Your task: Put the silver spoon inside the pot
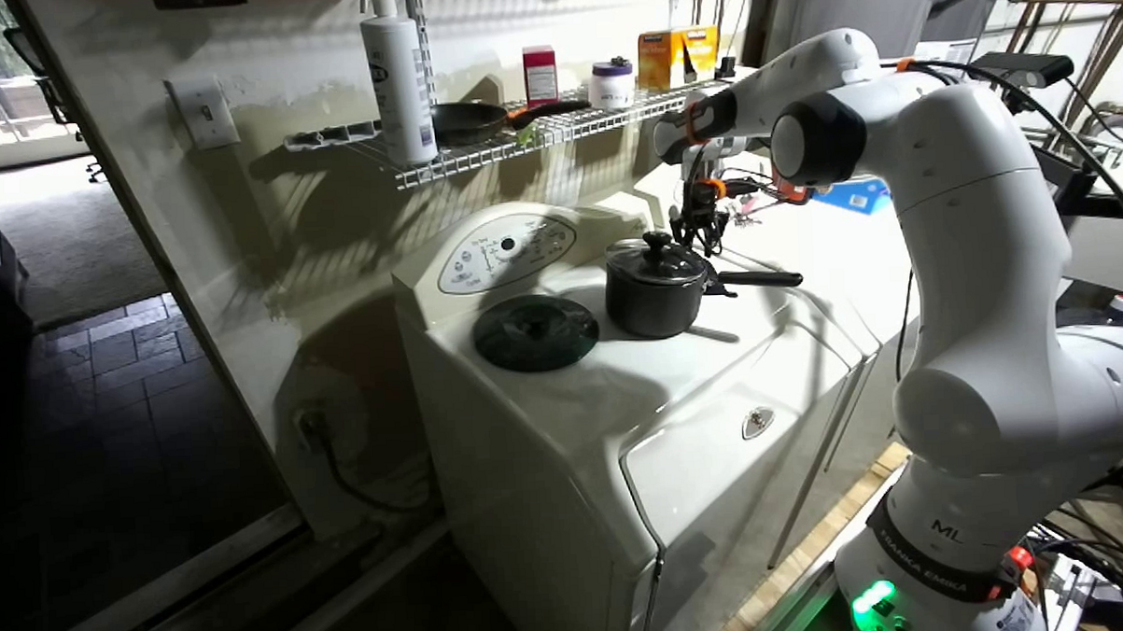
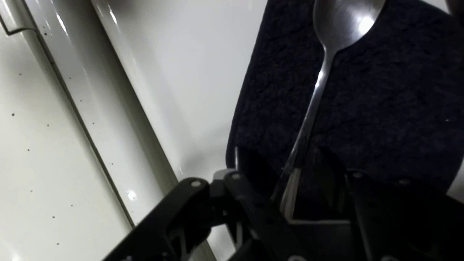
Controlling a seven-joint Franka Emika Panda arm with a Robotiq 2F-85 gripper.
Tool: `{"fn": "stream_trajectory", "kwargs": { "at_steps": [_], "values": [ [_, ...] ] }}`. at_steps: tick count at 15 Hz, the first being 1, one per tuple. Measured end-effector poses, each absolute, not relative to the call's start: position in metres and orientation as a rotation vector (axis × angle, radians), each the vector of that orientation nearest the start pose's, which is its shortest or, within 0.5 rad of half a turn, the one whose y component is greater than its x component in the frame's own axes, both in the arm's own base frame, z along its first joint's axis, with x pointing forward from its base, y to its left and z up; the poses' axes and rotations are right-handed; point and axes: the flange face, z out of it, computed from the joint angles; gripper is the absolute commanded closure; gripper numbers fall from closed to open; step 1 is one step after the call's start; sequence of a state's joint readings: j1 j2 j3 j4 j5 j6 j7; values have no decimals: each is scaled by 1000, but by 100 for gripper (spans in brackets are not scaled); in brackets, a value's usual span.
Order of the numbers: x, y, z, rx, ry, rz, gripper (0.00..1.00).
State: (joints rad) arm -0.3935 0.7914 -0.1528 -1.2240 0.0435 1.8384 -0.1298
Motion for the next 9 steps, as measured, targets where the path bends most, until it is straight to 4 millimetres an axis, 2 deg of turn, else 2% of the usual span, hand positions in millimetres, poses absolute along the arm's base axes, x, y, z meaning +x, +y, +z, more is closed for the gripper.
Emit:
{"fn": "stream_trajectory", "kwargs": {
  "at_steps": [3, 6, 7, 9],
  "values": [
    [646, -350, 285, -3056, 614, 284, 81],
    [649, -348, 284, -3050, 609, 278, 75],
    [649, -347, 284, -3050, 607, 278, 57],
    [650, -347, 283, -3050, 607, 278, 44]
  ]
}}
